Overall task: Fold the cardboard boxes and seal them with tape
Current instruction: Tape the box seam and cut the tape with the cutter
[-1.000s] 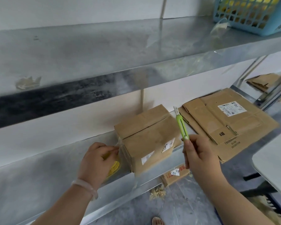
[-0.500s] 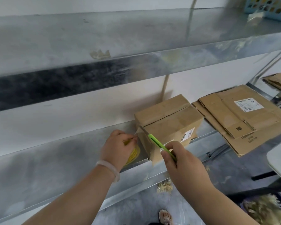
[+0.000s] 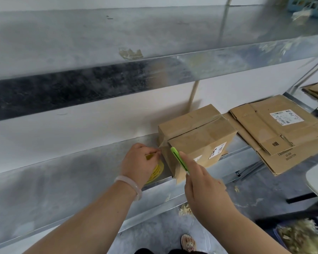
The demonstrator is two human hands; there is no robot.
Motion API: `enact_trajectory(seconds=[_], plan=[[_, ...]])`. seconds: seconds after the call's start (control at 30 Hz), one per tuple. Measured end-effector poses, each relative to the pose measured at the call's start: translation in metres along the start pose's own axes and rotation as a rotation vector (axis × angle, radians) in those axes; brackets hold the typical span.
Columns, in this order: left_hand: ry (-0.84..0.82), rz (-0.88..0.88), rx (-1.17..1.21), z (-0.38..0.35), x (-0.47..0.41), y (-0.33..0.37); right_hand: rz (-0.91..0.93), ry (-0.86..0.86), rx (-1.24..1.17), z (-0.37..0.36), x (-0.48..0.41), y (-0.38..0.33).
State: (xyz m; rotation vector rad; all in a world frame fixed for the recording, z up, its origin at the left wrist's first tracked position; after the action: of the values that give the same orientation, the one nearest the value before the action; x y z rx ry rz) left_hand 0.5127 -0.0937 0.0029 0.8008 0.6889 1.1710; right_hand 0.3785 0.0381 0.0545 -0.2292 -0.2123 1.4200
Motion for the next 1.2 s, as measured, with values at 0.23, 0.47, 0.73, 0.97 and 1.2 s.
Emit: enact_trajectory(seconds=[0.23, 0.47, 0.73, 0.97, 1.2], plan=[[0.02, 0.007, 0.015, -0.001, -0.002, -0.004, -0.002, -0.129, 0.077, -0.013, -0.013, -0.013], [0.046, 0.011, 0.06, 0.003, -0.002, 0.0, -0.023, -0.183, 0.184, -0.022, -0.024, -0.014], [0.009, -0.026, -0.002, 0.003, -0.005, 0.009, 0.001, -0.201, 0.207, -0.027, -0.036, -0.011], [-0.004, -0.011, -0.022, 0.007, -0.005, 0.01, 0.033, -0.221, 0.219, -0.029, -0.04, -0.011], [0.003, -0.005, -0.05, 0.009, -0.002, 0.012, 0.059, -0.25, 0.261, -0.029, -0.042, -0.013]])
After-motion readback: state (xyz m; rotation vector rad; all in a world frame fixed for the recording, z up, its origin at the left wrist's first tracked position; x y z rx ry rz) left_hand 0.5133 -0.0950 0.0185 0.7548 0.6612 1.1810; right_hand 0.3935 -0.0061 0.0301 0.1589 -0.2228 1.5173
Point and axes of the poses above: each hand's wrist, its own x-axis away from the middle knuckle, its own z-axis out of the back of the hand, y = z × x, the point moved 6 cm from there along -x, towards the middle knuckle, and after that the axes turned 11 degrees about x, right-handed, at the moved point
